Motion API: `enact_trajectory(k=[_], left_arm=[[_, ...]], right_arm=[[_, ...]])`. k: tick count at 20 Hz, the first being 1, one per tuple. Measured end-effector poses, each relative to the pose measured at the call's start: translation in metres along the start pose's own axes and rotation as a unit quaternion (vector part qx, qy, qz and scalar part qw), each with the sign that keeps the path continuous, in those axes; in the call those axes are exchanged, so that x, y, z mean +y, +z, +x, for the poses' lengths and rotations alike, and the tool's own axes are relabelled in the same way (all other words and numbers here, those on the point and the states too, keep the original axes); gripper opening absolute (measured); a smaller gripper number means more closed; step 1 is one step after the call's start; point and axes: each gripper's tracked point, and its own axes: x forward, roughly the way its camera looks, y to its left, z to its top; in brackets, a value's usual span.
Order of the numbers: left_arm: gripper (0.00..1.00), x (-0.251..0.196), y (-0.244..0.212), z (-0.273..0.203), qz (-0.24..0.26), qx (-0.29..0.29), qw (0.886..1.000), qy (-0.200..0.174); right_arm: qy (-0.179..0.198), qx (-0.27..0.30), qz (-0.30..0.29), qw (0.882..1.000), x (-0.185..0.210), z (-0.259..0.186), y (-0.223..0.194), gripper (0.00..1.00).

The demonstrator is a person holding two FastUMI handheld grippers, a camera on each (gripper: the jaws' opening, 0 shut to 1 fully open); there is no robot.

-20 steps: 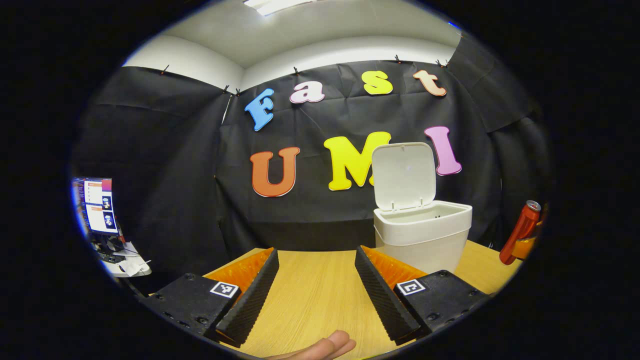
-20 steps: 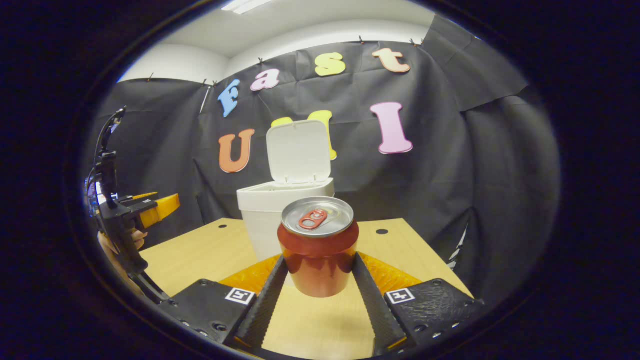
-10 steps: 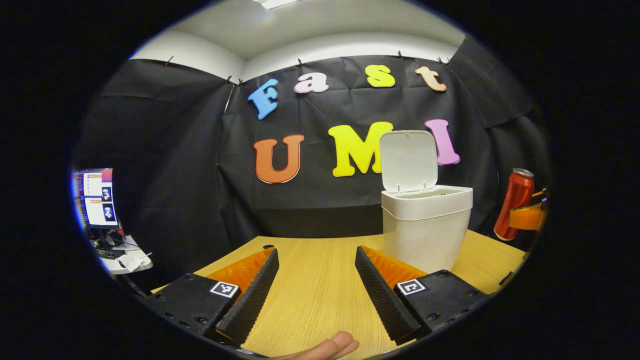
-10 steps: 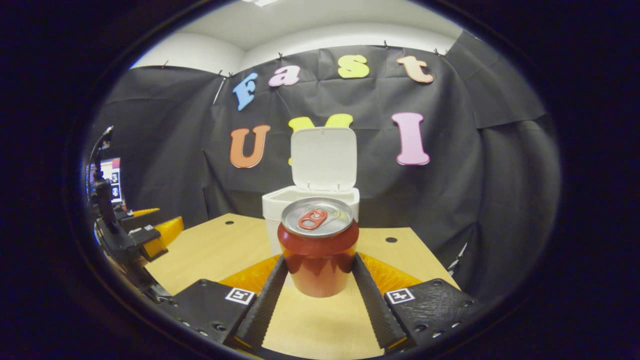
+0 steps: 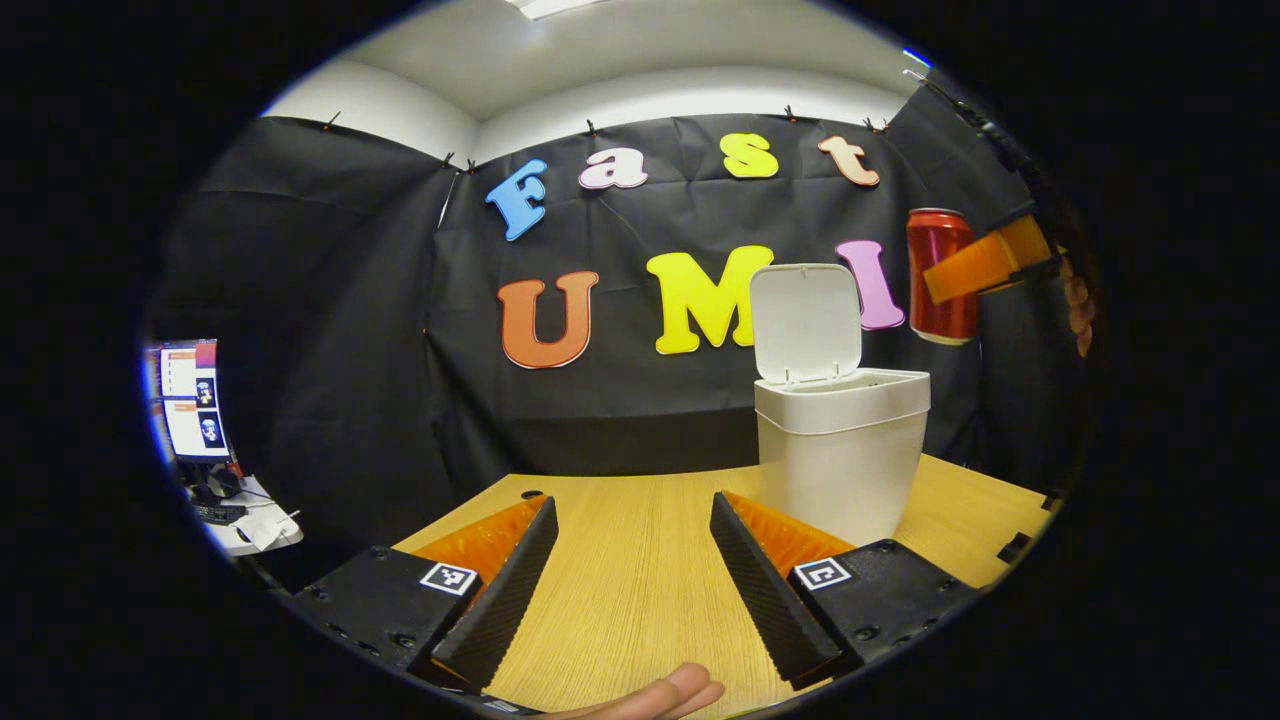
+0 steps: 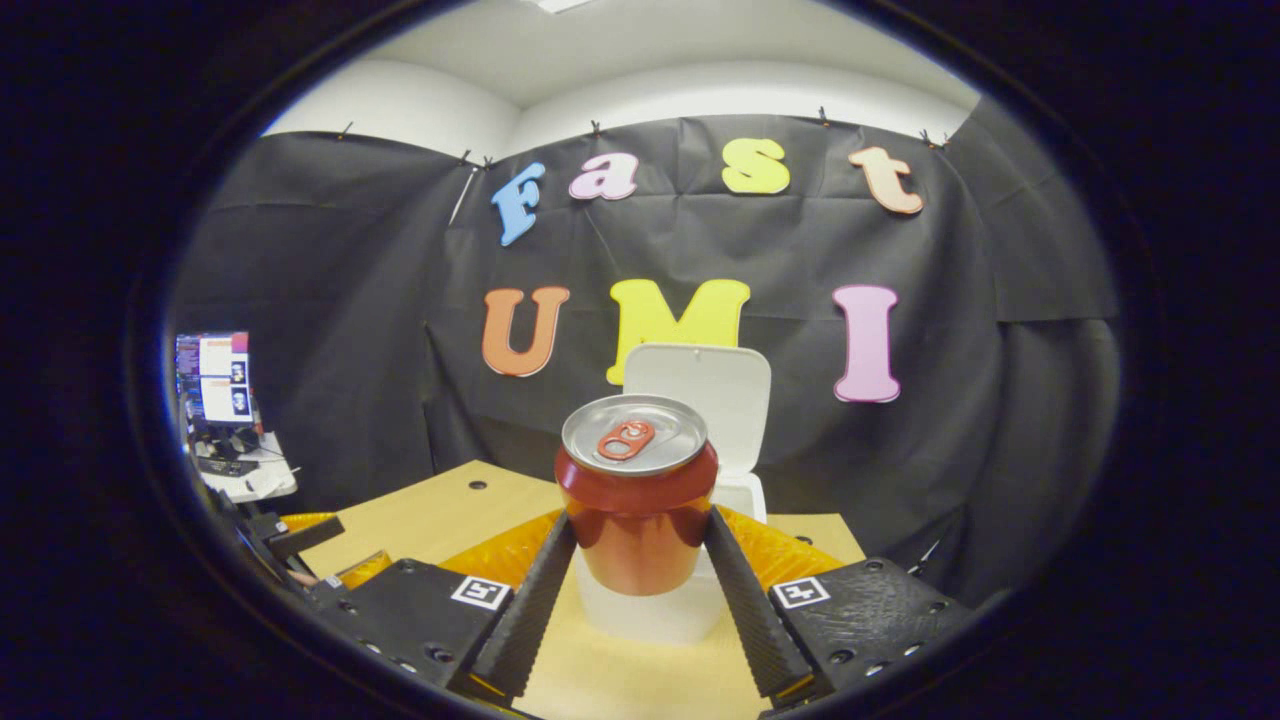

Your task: Press the lid of the desktop garbage bin to open it, pick up the crumpled paper on the desktop and throw it into the bin, then pick up the pop can on the desktop and drop it into the bin, and finally close the garbage bin lid.

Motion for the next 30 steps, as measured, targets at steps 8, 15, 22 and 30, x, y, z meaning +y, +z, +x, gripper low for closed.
enact_trajectory(k=[8,15,22,30], left_arm=[[0.99,0.010,-0.015,0.009,-0.012,0.020,1.000,-0.004],[0.99,0.009,-0.022,0.016,-0.018,0.035,0.999,-0.006],[0.99,0.010,-0.027,0.018,-0.019,0.037,0.999,-0.018],[0.99,0.013,-0.035,0.023,-0.026,0.053,0.998,-0.015]], right_arm=[[-0.088,-0.010,-0.025,0.996,-0.045,0.105,0.053,0.80],[-0.115,0.067,0.050,0.990,-0.066,0.191,0.009,0.80],[-0.112,0.137,0.123,0.977,-0.072,0.217,-0.037,0.80],[-0.106,0.126,0.111,0.980,-0.072,0.205,-0.029,0.80]])
